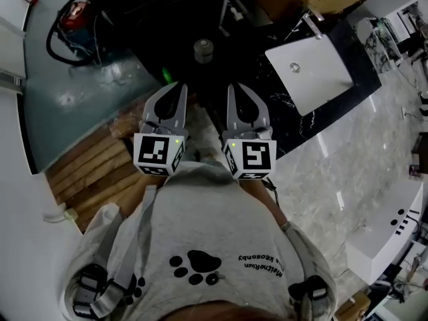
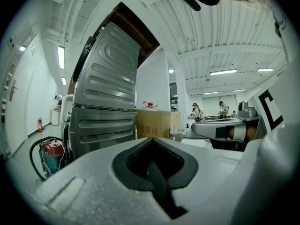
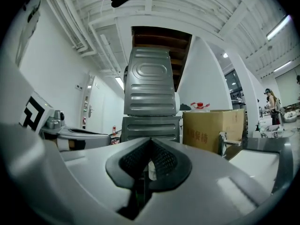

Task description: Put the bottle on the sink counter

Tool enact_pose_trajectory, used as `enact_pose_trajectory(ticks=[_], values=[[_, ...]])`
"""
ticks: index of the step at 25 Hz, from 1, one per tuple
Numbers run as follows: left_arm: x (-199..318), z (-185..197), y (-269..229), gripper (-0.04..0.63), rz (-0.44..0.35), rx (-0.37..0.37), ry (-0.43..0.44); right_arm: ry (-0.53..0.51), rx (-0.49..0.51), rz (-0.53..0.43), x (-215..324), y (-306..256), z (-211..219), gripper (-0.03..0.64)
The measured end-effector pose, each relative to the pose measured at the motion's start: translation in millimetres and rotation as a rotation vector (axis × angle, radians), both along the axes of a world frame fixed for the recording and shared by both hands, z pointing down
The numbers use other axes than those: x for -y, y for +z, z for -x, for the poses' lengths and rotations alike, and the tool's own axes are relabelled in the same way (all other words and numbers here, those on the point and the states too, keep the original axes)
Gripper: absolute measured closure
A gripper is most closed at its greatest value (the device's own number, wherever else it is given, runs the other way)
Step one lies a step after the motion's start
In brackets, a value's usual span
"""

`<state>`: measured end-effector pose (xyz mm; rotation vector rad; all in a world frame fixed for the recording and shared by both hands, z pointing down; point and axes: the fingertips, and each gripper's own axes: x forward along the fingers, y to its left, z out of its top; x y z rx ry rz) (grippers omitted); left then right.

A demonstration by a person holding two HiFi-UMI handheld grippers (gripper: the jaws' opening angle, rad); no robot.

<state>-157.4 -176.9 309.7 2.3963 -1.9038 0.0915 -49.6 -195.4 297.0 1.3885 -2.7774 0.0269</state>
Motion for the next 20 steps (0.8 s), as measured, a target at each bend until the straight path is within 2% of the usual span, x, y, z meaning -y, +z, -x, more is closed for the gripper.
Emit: enact_pose_trajectory(ticks=[6,11,20], values=[[-15.6,5.9,-12.6,0.594,-0.033,0.012,0.028,0.009,-0.031,-0.048,-28.3,-6.0,24.5,0.615],[-26.3,16.1,-6.0,0.594,-0.029,-0.003,0.056,0.023,-0.037,-0.029,-38.0,4.2,43.9,0.615],[-32.9,38.8,4.9,0.594,-0.057,-0.010,0.081,0.038,-0.056,-0.050,-51.9,16.4,66.0,0.615]])
